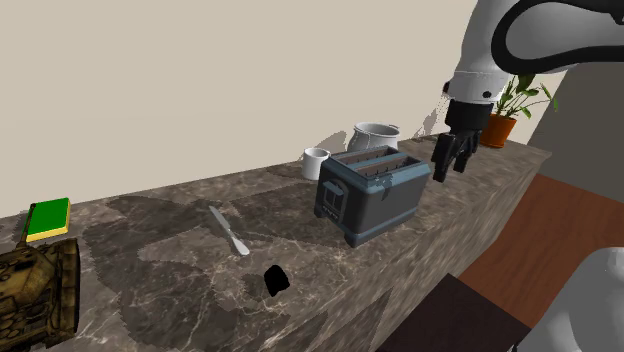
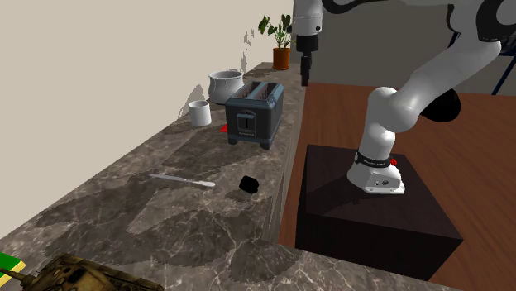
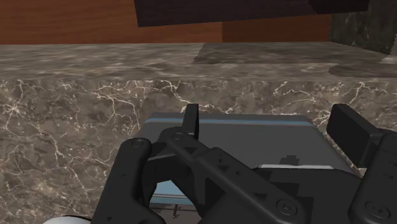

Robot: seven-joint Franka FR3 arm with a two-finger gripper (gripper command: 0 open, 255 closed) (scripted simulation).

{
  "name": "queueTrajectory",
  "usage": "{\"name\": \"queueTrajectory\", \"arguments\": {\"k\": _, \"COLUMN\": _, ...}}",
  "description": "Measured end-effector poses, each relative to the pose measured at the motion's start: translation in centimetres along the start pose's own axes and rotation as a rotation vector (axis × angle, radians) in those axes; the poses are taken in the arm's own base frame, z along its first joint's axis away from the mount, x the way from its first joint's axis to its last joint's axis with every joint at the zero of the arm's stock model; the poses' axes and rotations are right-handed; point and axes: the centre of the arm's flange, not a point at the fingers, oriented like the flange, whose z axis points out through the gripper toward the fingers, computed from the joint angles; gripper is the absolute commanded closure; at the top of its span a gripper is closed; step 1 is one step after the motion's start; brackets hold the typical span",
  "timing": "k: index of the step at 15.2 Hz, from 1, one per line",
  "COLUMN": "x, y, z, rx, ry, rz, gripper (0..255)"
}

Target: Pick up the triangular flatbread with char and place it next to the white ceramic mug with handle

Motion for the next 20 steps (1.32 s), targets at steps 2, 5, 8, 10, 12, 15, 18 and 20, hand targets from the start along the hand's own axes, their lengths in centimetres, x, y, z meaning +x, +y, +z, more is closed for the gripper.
{"name": "queueTrajectory", "arguments": {"k": 2, "x": 0.0, "y": -0.6, "z": 0.2, "rx": -0.001, "ry": 0.003, "rz": 0.003, "gripper": 0}}
{"name": "queueTrajectory", "arguments": {"k": 5, "x": -0.1, "y": -3.8, "z": 1.6, "rx": -0.006, "ry": 0.02, "rz": 0.023, "gripper": 0}}
{"name": "queueTrajectory", "arguments": {"k": 8, "x": 0.4, "y": -7.1, "z": 3.2, "rx": -0.011, "ry": 0.042, "rz": 0.048, "gripper": 0}}
{"name": "queueTrajectory", "arguments": {"k": 10, "x": 0.5, "y": -9.8, "z": 4.2, "rx": -0.015, "ry": 0.057, "rz": 0.064, "gripper": 0}}
{"name": "queueTrajectory", "arguments": {"k": 12, "x": 0.8, "y": -12.3, "z": 5.6, "rx": -0.018, "ry": 0.071, "rz": 0.081, "gripper": 0}}
{"name": "queueTrajectory", "arguments": {"k": 15, "x": 1.2, "y": -15.7, "z": 6.9, "rx": -0.023, "ry": 0.094, "rz": 0.106, "gripper": 0}}
{"name": "queueTrajectory", "arguments": {"k": 18, "x": 1.7, "y": -19.7, "z": 8.8, "rx": -0.028, "ry": 0.115, "rz": 0.132, "gripper": 0}}
{"name": "queueTrajectory", "arguments": {"k": 20, "x": 2.2, "y": -21.7, "z": 9.8, "rx": -0.032, "ry": 0.13, "rz": 0.149, "gripper": 0}}
